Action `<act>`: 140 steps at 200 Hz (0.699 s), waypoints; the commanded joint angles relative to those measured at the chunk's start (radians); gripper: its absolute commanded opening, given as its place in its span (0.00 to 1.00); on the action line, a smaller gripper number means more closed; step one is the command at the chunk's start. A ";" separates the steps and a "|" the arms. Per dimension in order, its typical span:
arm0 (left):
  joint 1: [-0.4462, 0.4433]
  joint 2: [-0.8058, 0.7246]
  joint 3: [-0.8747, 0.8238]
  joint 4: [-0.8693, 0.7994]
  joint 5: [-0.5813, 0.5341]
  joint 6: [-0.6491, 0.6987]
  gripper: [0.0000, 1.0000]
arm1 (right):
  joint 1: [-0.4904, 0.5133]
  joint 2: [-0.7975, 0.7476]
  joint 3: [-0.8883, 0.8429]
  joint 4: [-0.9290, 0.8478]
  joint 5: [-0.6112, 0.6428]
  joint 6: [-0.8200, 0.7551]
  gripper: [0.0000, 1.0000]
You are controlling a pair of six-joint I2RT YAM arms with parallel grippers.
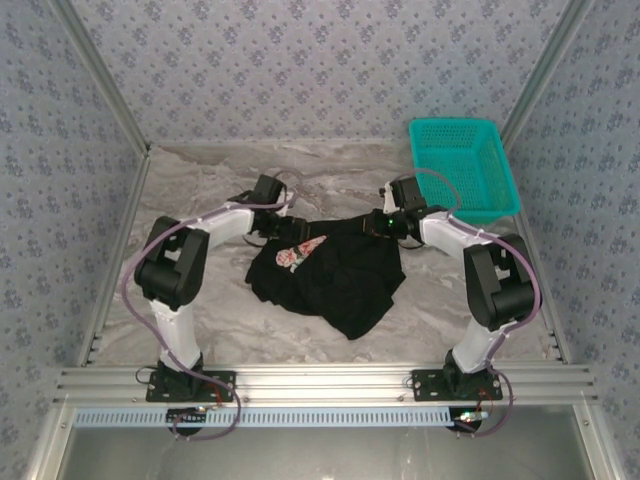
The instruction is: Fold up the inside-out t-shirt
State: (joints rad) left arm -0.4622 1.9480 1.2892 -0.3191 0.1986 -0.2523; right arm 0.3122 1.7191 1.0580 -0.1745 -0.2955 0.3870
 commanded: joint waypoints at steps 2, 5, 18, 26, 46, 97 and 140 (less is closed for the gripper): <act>-0.030 0.087 0.078 -0.058 -0.027 0.089 0.79 | -0.005 -0.021 -0.004 0.007 -0.022 -0.005 0.18; -0.033 0.099 0.088 -0.065 -0.027 0.095 0.78 | -0.005 -0.021 -0.005 0.006 -0.023 -0.005 0.17; -0.040 0.141 0.133 -0.090 -0.014 0.105 0.77 | -0.010 -0.024 -0.007 0.005 -0.024 -0.010 0.15; -0.042 0.159 0.150 -0.098 0.002 0.111 0.74 | -0.014 -0.026 -0.006 0.002 -0.024 -0.012 0.15; -0.044 0.179 0.186 -0.120 0.014 0.115 0.54 | -0.026 -0.041 -0.004 0.001 -0.024 -0.019 0.06; 0.074 -0.019 0.201 0.024 0.057 -0.023 0.00 | -0.044 -0.194 0.123 0.015 -0.026 -0.095 0.00; 0.275 -0.334 0.222 0.186 0.055 -0.136 0.00 | -0.064 -0.316 0.361 0.054 0.010 -0.119 0.00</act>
State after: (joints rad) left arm -0.2848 1.8286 1.4467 -0.2817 0.2535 -0.3103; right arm 0.2592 1.4963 1.2831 -0.1928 -0.3187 0.3115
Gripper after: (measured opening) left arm 0.042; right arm 0.079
